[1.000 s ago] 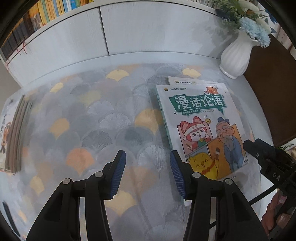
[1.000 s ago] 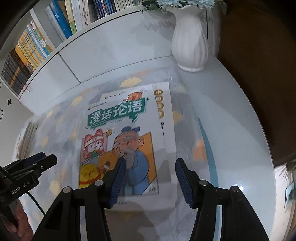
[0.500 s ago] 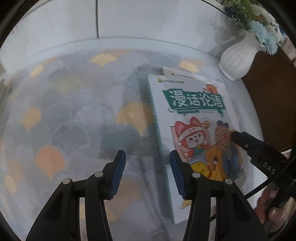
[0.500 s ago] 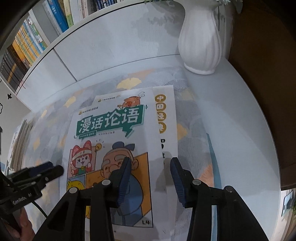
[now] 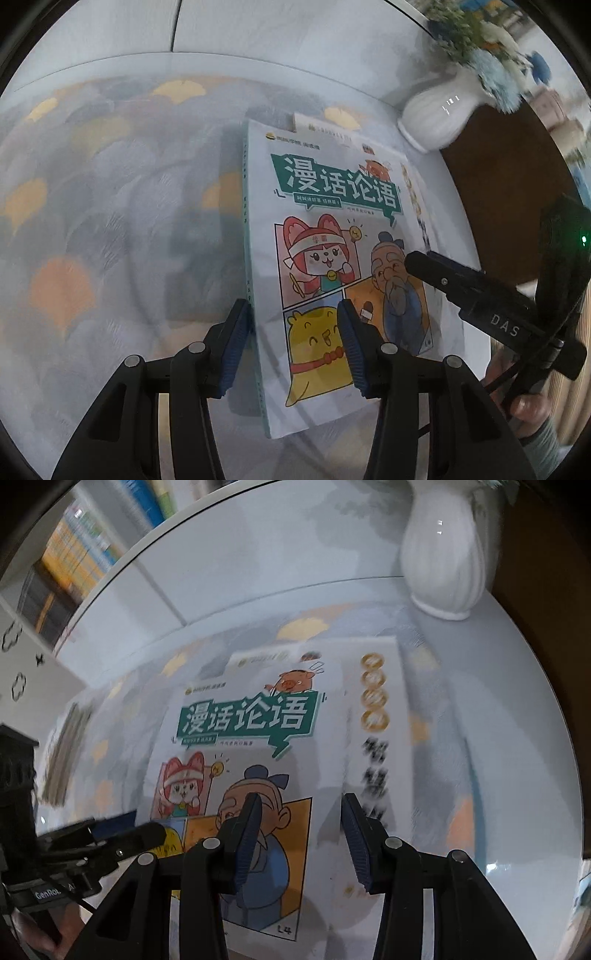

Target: Organize books

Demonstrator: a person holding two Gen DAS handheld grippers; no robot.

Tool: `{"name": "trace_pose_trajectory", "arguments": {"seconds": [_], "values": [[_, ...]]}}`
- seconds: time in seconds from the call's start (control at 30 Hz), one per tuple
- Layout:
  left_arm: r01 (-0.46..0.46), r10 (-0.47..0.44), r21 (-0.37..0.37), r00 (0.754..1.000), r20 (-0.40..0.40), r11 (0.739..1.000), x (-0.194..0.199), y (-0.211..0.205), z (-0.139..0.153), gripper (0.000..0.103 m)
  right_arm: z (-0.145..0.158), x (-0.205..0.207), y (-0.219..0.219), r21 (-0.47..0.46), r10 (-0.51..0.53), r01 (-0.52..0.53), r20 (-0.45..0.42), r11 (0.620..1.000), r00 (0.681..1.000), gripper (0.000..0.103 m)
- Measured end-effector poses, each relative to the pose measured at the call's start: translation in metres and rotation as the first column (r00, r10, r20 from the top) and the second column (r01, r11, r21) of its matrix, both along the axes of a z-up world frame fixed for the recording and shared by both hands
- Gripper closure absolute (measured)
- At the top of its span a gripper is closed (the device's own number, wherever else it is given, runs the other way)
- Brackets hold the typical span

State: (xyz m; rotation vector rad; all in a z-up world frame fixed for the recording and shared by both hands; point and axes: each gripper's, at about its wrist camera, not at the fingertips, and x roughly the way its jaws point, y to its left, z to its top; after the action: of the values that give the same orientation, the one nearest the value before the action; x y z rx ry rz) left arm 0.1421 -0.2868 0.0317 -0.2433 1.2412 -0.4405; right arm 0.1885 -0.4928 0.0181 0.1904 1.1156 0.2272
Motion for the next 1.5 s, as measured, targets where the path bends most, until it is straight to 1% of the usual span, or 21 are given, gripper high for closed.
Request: {"name": "trace_pose_trajectory", "arguments": {"seconds": [0.13,0.3,0.4,0.5,0.63,0.67,0.7,0.8,0.83,0.87,0.9,0.93,0.97,1.0,1.07,1.1,1.17,1.23,1.37,1.43,1.5], "values": [[-0.016,0.012,-0.077,0.998,-0.058,0.997,-0.030,0.025,-0.004,0.059,-0.001,-0.033,0.014,0.000,0.025,-0.025,-0.025,1.000,0.999,0.059],[-0.042,0.031,-0.096,0.993,-0.115,0.995,-0.076,0.056,-0.014,0.060,-0.011,-0.085,0.032,0.059,0.083,-0.078,-0.090,0.995,0.992,0.059],[-0.061,0.045,-0.111,0.989,-0.140,0.992,-0.101,0.070,-0.018,0.063,-0.011,-0.113,0.038,0.029,0.091,-0.089,-0.095,0.996,0.991,0.059],[-0.075,0.055,-0.128,0.987,-0.153,0.989,-0.119,0.075,-0.020,0.063,-0.013,-0.139,0.030,0.070,0.062,-0.054,-0.126,0.996,0.990,0.059],[-0.103,0.067,-0.197,0.981,-0.182,0.975,-0.132,0.078,-0.021,0.063,-0.016,-0.162,0.030,0.130,0.042,-0.025,-0.124,0.991,0.991,0.060],[-0.116,0.074,-0.215,0.978,-0.193,0.970,-0.131,0.080,-0.020,0.063,-0.016,-0.164,0.031,0.124,0.031,-0.016,-0.118,0.992,0.993,0.060],[-0.133,0.081,-0.259,0.976,-0.203,0.957,-0.129,0.083,-0.019,0.063,-0.017,-0.165,0.031,0.125,0.022,-0.007,-0.118,0.992,0.993,0.060],[-0.182,0.071,-0.487,0.969,-0.237,0.854,-0.128,0.098,-0.009,0.063,-0.019,-0.163,0.021,0.200,-0.007,0.035,-0.140,0.979,0.990,0.060],[-0.189,0.060,-0.534,0.967,-0.249,0.824,-0.126,0.100,-0.007,0.063,-0.020,-0.163,0.016,0.232,-0.014,0.049,-0.150,0.971,0.989,0.060],[-0.187,0.048,-0.561,0.966,-0.253,0.806,-0.123,0.100,-0.006,0.063,-0.023,-0.162,0.011,0.272,-0.021,0.066,-0.163,0.960,0.986,0.060],[-0.194,0.053,-0.560,0.965,-0.258,0.805,-0.119,0.099,-0.006,0.063,-0.024,-0.163,0.007,0.292,-0.027,0.077,-0.170,0.953,0.985,0.060],[-0.199,0.062,-0.542,0.964,-0.259,0.817,-0.115,0.096,-0.006,0.063,-0.025,-0.163,0.004,0.313,-0.034,0.090,-0.179,0.945,0.983,0.060],[-0.192,0.074,-0.496,0.966,-0.247,0.847,-0.111,0.091,-0.006,0.065,-0.025,-0.162,0.002,0.328,-0.041,0.101,-0.186,0.939,0.982,0.060],[-0.184,0.084,-0.455,0.970,-0.230,0.871,-0.110,0.084,-0.006,0.076,-0.025,-0.162,0.002,0.331,-0.042,0.103,-0.187,0.938,0.982,0.060],[-0.144,0.084,-0.337,0.979,-0.187,0.930,-0.102,0.068,-0.006,0.088,-0.024,-0.164,0.004,0.320,-0.038,0.095,-0.179,0.943,0.983,0.060],[-0.131,0.075,-0.322,0.980,-0.182,0.938,-0.101,0.063,-0.007,0.092,-0.023,-0.164,0.003,0.317,-0.037,0.092,-0.177,0.944,0.984,0.060],[-0.114,0.059,-0.305,0.982,-0.182,0.946,-0.099,0.052,-0.009,0.092,-0.023,-0.162,0.006,0.318,-0.037,0.092,-0.176,0.943,0.984,0.060],[-0.104,0.052,-0.302,0.983,-0.176,0.948,-0.097,0.044,-0.010,0.092,-0.024,-0.161,0.006,0.332,-0.037,0.097,-0.181,0.938,0.983,0.060],[-0.115,0.042,-0.348,0.977,-0.211,0.930,-0.091,0.037,-0.017,0.092,-0.026,-0.160,0.000,0.367,-0.040,0.114,-0.202,0.923,0.979,0.060],[-0.128,0.025,-0.410,0.969,-0.247,0.903,-0.088,0.037,-0.021,0.092,-0.027,-0.158,-0.007,0.398,-0.039,0.131,-0.231,0.908,0.972,0.058],[-0.156,0.007,-0.494,0.957,-0.289,0.855,-0.092,0.046,-0.025,0.092,-0.031,-0.155,-0.017,0.467,-0.049,0.177,-0.272,0.866,0.961,0.053]]}}
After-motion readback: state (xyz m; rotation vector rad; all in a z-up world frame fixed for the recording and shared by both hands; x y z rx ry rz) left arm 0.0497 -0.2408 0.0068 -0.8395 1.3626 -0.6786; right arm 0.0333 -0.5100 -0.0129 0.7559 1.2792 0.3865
